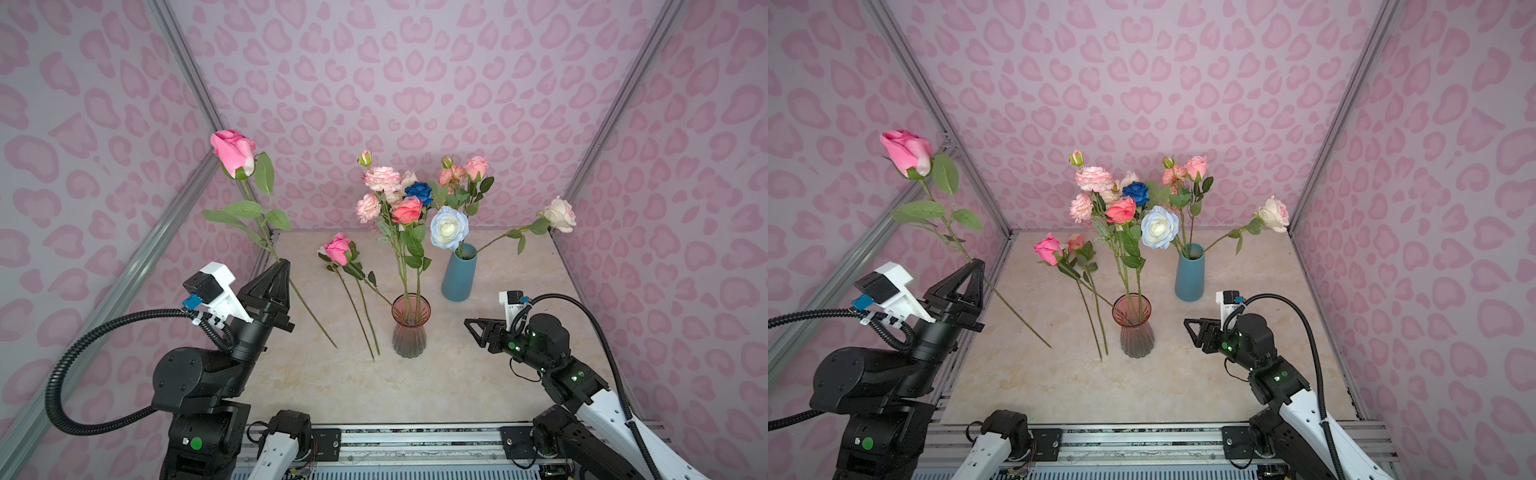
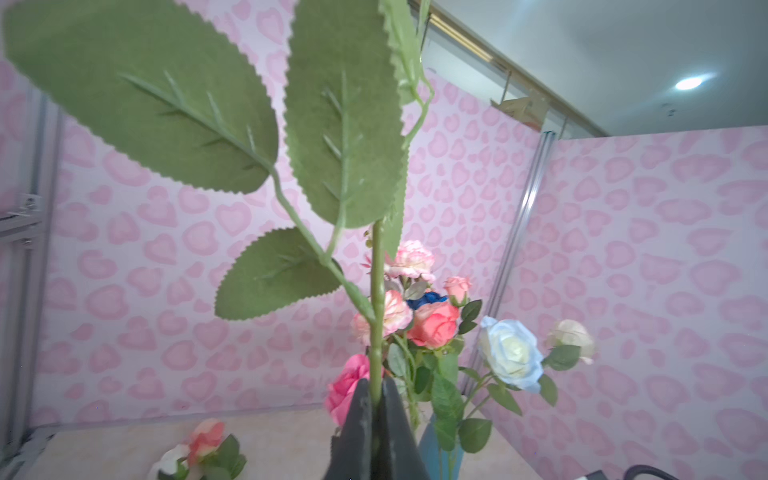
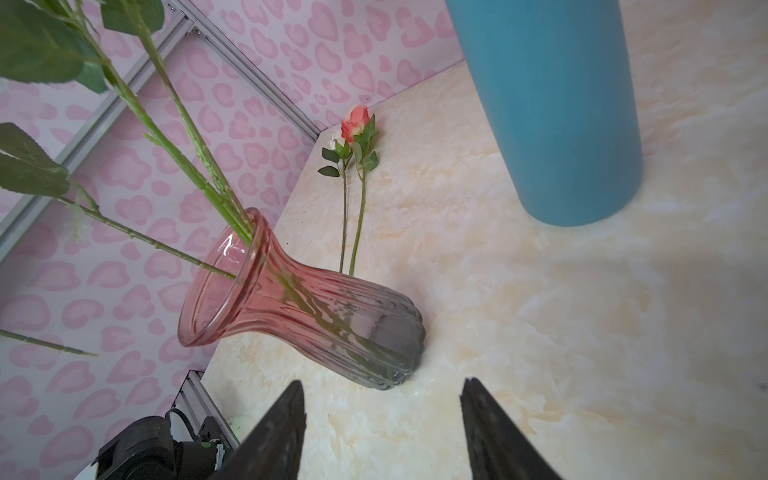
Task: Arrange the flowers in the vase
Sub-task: 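Lift the hot-pink rose upright with the left gripper and carry it over the vase, then lower the hot-pink rose stem into the pink vase and release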
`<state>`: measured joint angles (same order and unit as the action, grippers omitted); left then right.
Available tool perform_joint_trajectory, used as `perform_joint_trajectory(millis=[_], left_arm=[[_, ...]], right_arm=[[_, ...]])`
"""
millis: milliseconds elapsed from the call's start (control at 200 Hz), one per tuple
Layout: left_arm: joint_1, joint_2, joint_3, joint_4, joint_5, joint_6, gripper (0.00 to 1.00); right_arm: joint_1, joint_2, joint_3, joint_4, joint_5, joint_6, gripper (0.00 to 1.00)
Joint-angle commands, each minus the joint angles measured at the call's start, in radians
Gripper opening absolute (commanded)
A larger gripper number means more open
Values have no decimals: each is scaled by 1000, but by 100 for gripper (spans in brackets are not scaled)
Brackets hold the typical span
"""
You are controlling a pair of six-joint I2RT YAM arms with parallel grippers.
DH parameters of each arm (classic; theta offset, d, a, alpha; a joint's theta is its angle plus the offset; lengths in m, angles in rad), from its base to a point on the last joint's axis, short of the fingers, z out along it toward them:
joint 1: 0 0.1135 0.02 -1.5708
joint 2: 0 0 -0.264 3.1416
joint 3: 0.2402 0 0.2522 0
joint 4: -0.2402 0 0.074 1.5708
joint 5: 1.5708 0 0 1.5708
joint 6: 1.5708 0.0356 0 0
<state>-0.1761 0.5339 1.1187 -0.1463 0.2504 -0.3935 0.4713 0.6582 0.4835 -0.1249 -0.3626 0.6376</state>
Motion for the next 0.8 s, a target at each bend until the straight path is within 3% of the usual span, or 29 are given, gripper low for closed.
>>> perform_joint_trajectory(millis=[0,165,275,540,630,795], left_arm=[[0,43,14,141,158,-148,3],[-20,101,43,239,180,-183,3],[-108,162,59,275,159,-159,3],[-514,363,114,314,-95,135,3],[-590,441,131,345,-199,231,3],[-627,556,118,448,-327,322,3]], right_arm=[[3,16,13,7,24,5,61],[3,49,20,24,20,14,61],[4,66,27,28,23,15,61],[6,70,31,24,39,11,60],[5,57,23,21,44,13,60],[6,30,20,-8,56,-2,60]])
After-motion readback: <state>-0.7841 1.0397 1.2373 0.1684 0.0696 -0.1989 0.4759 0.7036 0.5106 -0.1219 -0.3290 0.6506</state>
